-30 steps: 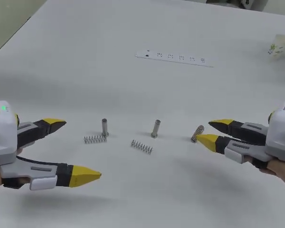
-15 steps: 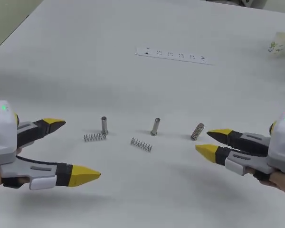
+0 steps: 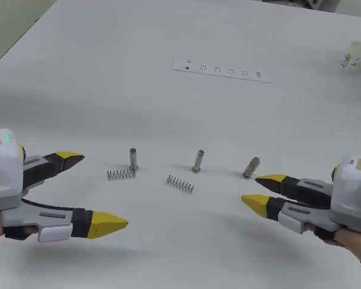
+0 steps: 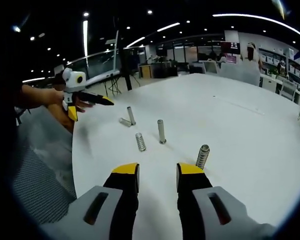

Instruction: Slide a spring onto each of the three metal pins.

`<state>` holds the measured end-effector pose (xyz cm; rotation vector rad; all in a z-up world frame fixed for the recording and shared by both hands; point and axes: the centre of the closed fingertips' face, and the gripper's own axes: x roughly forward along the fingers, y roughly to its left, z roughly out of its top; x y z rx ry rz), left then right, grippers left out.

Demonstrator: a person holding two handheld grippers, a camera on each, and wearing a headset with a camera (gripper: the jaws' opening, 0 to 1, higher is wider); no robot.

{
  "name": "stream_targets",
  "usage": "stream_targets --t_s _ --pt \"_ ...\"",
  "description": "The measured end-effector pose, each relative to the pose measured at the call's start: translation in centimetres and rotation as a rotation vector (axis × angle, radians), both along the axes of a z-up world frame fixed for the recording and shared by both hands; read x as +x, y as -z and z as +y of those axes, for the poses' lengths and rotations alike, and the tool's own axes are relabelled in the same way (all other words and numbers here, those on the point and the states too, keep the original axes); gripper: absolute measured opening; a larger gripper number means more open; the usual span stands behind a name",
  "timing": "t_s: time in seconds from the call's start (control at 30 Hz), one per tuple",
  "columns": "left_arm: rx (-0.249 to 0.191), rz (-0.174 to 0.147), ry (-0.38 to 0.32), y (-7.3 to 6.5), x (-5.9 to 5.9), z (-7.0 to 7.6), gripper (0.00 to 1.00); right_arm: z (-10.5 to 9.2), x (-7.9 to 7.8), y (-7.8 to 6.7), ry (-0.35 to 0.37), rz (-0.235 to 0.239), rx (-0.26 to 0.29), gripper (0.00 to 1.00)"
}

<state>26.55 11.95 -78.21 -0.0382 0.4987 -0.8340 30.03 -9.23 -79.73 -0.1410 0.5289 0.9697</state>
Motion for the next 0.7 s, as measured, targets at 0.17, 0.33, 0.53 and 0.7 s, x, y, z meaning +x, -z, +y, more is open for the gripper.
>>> stream_targets --t_s 0.17,0.33,0.53,0.7 --pt "0.0 0.002 0.0 0.0 0.0 -0.1 0.97 1.3 -0.8 1.7 -0.05 0.007 -0.058 0.27" --pt "0.003 0.001 0.005 0.0 -0.1 -0.2 0.97 3.1 -1.4 2.2 -0.089 0.024 -0.051 0.27" --pt "0.002 0.001 0.005 -0.1 -0.1 -0.1 0.97 5.4 -1.6 2.0 -0.131 0.023 -0.038 0.27" --pt "0.008 0.003 0.007 0.1 -0.3 -0.1 0.97 7.2 -1.4 1.8 -0.165 0.013 -0.038 0.27"
